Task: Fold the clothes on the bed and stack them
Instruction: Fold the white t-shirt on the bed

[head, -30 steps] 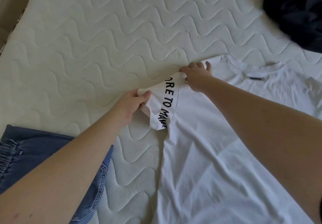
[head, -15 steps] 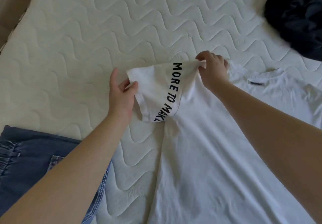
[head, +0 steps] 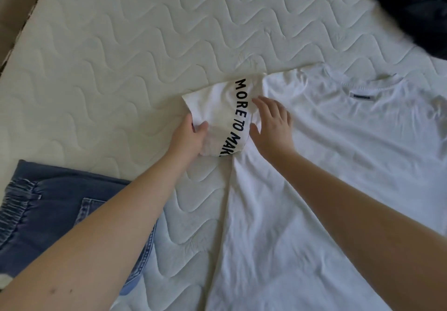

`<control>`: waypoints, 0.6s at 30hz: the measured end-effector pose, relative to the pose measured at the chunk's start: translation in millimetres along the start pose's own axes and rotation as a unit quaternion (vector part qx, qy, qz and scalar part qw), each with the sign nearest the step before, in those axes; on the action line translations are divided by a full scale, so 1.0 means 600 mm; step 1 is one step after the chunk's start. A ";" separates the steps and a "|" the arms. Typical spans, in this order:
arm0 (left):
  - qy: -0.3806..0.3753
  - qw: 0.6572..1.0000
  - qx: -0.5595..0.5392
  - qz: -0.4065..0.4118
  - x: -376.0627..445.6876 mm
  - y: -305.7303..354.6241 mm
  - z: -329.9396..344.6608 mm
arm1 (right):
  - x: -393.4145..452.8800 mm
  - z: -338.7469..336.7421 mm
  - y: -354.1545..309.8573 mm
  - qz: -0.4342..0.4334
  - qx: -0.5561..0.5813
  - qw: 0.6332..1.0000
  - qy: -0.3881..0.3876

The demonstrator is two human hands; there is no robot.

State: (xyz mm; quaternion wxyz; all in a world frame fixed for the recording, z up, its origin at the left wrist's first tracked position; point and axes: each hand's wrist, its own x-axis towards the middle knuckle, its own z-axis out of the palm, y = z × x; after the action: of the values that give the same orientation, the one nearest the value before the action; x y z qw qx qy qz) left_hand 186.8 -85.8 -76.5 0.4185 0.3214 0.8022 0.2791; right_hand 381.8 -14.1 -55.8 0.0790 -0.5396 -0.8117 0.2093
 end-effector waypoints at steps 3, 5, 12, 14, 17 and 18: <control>0.096 0.991 0.056 0.079 -0.001 -0.007 -0.021 | -0.059 0.014 -0.009 -0.062 -0.007 0.998 -0.005; 0.138 0.984 0.064 0.093 -0.004 -0.011 -0.026 | -0.096 0.024 -0.013 -0.084 -0.014 0.996 -0.025; 0.129 0.989 0.060 0.047 -0.107 -0.066 0.009 | -0.215 0.046 -0.025 -0.041 -0.026 0.998 -0.043; 0.015 0.995 0.100 0.003 -0.166 -0.095 0.035 | -0.250 0.050 -0.028 -0.017 -0.018 0.999 -0.048; -0.130 0.977 0.170 -0.021 -0.256 -0.141 0.068 | -0.302 0.061 -0.028 0.009 -0.009 0.988 -0.152; -0.155 0.972 0.173 -0.021 -0.282 -0.154 0.074 | -0.319 0.066 -0.027 0.015 -0.016 0.983 -0.181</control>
State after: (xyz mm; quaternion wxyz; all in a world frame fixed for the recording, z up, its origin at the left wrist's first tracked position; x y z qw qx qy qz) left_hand 273.6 -263.4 -81.2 0.4816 0.4112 0.7704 0.0737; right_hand 431.5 -203.8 -65.8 -0.0810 -0.5061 -0.8077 0.2914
